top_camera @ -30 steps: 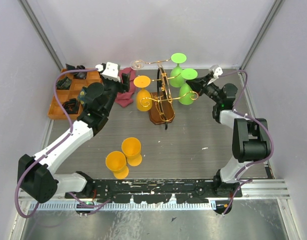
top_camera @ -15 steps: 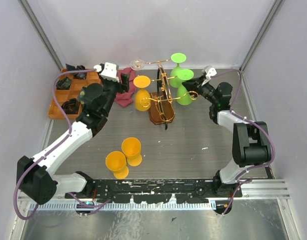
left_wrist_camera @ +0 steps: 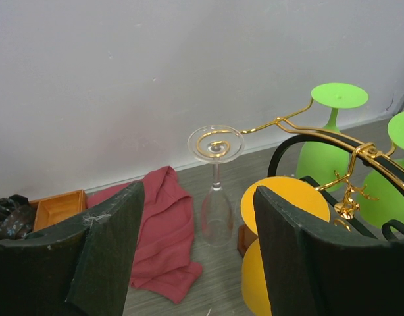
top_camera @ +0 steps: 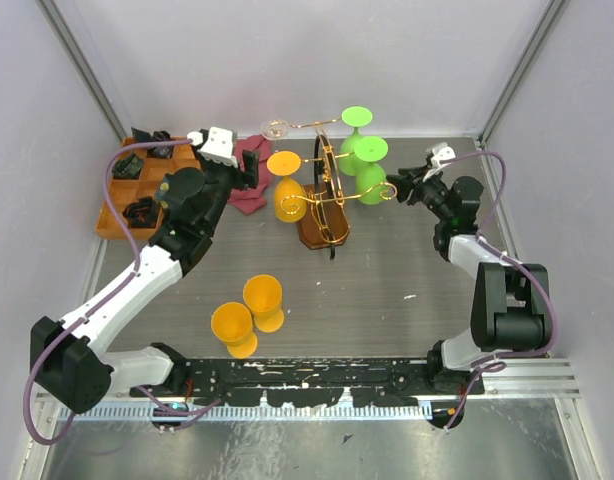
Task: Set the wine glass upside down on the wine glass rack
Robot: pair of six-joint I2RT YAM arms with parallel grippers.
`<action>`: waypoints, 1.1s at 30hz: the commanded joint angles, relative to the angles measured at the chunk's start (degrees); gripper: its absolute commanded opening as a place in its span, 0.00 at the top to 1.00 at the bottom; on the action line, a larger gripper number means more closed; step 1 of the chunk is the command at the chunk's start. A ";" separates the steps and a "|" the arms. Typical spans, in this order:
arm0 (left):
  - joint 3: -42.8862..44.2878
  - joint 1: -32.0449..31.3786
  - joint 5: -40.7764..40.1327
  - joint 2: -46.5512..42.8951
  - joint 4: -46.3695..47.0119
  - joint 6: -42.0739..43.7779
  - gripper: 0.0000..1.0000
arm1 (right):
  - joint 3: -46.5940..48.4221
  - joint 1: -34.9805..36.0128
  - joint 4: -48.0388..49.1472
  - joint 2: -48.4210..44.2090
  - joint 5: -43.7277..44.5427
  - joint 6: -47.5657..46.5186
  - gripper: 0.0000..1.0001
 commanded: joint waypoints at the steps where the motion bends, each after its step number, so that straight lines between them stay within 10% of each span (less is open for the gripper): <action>1: 2.03 0.30 0.44 -2.51 -4.30 1.33 0.24 | 0.77 -1.74 -4.64 -5.53 4.31 -2.24 0.55; 11: 0.25 0.31 2.72 -10.80 -20.72 1.63 0.16 | 7.41 -3.19 -24.13 -14.35 19.96 -7.51 0.45; 33: 1.80 0.31 4.78 -14.71 -42.01 -0.81 0.14 | 32.44 -3.21 -46.30 -13.29 22.84 -1.55 0.22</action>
